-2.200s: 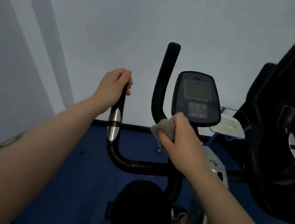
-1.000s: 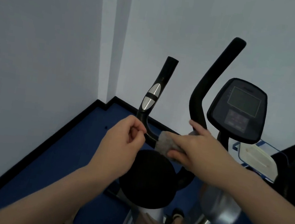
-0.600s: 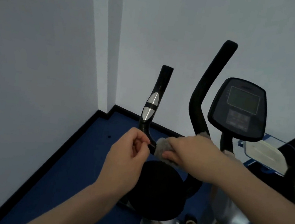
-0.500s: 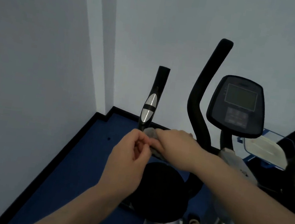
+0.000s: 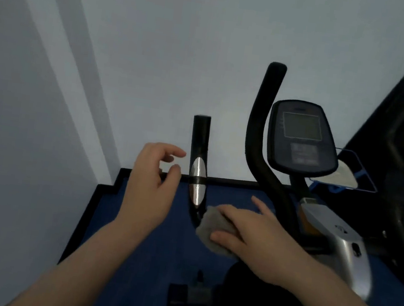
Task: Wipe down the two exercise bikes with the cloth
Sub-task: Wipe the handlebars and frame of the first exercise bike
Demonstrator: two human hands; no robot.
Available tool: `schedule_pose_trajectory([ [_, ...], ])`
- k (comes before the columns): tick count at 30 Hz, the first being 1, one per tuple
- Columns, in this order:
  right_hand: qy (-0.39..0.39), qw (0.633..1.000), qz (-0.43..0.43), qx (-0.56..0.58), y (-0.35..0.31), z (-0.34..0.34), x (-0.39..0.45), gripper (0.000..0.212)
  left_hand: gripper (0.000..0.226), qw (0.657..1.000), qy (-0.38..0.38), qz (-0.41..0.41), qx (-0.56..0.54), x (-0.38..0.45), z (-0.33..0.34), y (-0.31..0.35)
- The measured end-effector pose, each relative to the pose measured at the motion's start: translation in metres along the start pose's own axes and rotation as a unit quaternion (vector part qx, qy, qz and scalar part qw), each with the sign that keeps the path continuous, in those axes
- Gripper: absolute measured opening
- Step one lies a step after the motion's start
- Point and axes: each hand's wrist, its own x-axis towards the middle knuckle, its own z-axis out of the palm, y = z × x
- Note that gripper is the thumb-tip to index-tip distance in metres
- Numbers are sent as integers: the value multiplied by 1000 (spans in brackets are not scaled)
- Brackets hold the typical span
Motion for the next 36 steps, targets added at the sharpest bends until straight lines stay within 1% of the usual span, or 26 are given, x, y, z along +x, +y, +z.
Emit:
schedule_pose_trajectory([
  [2, 23, 999, 41, 26, -12, 2, -4, 31, 39, 999, -35, 40, 10, 20, -3, -6],
  [3, 41, 997, 65, 21, -22, 6, 0, 29, 41, 997, -56, 54, 8, 29, -3, -9],
  [7, 107, 982, 152, -41, -54, 21, 13, 35, 47, 986, -130, 102, -26, 57, 3, -16],
  [9, 102, 977, 183, -38, -58, 25, 8, 36, 46, 978, -164, 127, -38, 66, 3, -21],
  [10, 93, 975, 197, -35, -60, 27, 6, 42, 45, 973, -181, 138, -40, 71, 1, -24],
  [11, 95, 972, 211, -31, -64, 30, 5, 45, 45, 968, -198, 146, -42, 75, -1, -27],
  [12, 113, 967, 226, -29, -70, 32, 8, 44, 46, 963, -216, 153, -44, 79, -4, -30],
  [14, 165, 953, 255, -16, -86, 34, 22, 39, 49, 951, -260, 164, -45, 86, -7, -35],
  [16, 204, 936, 288, -3, -96, 34, 45, 42, 55, 939, -298, 166, -51, 92, -8, -40],
  [19, 218, 910, 352, -18, -101, 44, 56, 55, 56, 924, -328, 186, -69, 100, -9, -50],
  [22, 215, 877, 427, -51, -114, 60, 52, 71, 54, 917, -338, 186, -104, 102, -7, -56],
  [24, 258, 861, 431, -77, -117, 56, 62, 70, 53, 918, -330, 180, -125, 99, -4, -57],
  [25, 283, 859, 422, -66, -116, 49, 71, 65, 53, 919, -326, 176, -132, 98, -2, -57],
  [27, 307, 866, 395, -9, -108, 39, 88, 58, 53, 922, -319, 168, -141, 97, 1, -57],
  [29, 295, 878, 376, 19, -103, 36, 94, 57, 53, 923, -313, 164, -149, 97, 3, -59],
  [31, 277, 885, 374, -9, -106, 44, 85, 62, 53, 924, -311, 163, -154, 97, 3, -62],
  [33, 249, 888, 386, -14, -110, 51, 75, 65, 53, 923, -313, 162, -156, 97, 2, -61],
  [34, 252, 888, 384, -4, -107, 50, 76, 64, 53, 923, -314, 159, -153, 98, 2, -61],
  [36, 284, 882, 368, 72, -101, 36, 91, 52, 51, 926, -314, 149, -147, 98, 2, -57],
])
